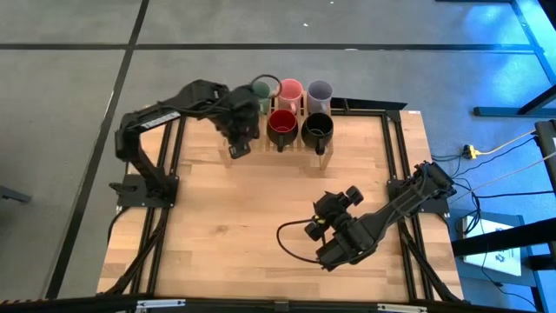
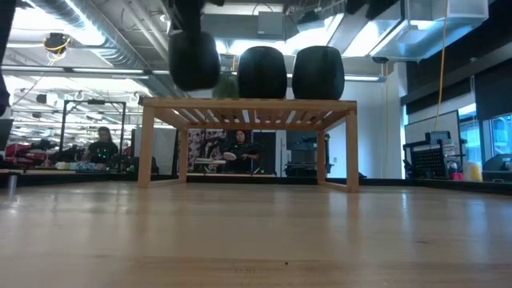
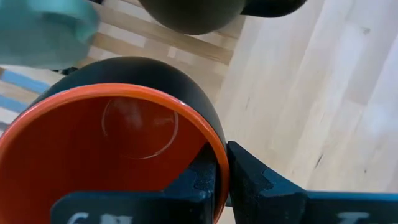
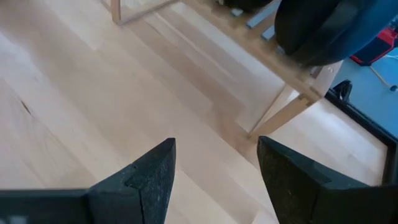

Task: Place coffee mugs
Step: Put the black orange mug on the shelf

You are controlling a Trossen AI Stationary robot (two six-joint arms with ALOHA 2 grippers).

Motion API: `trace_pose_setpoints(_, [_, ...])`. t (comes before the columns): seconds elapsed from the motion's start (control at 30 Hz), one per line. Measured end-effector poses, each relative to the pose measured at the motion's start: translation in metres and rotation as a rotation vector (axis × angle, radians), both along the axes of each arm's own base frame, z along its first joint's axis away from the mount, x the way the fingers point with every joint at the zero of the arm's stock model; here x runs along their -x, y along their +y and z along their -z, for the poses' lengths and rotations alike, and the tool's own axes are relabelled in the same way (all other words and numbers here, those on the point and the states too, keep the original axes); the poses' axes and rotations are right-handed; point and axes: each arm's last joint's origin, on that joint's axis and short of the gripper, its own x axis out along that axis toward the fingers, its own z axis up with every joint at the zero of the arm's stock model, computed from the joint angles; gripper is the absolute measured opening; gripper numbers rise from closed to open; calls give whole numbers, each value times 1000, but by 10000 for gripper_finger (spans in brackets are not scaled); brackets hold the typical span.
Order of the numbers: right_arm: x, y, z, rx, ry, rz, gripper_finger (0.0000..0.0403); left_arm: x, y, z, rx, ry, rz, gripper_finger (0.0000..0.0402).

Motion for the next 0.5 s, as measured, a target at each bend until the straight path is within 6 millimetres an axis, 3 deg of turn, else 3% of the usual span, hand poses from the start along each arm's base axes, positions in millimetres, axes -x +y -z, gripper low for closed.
trace_pose_setpoints(0.2, [-2, 2, 8, -30, -5, 1, 216, -15, 5, 14, 51, 37, 17, 17])
trace_pose_setpoints(0.5, [-2, 2, 8, -25, 5, -12, 216, -25, 9, 19, 44, 12, 61, 18])
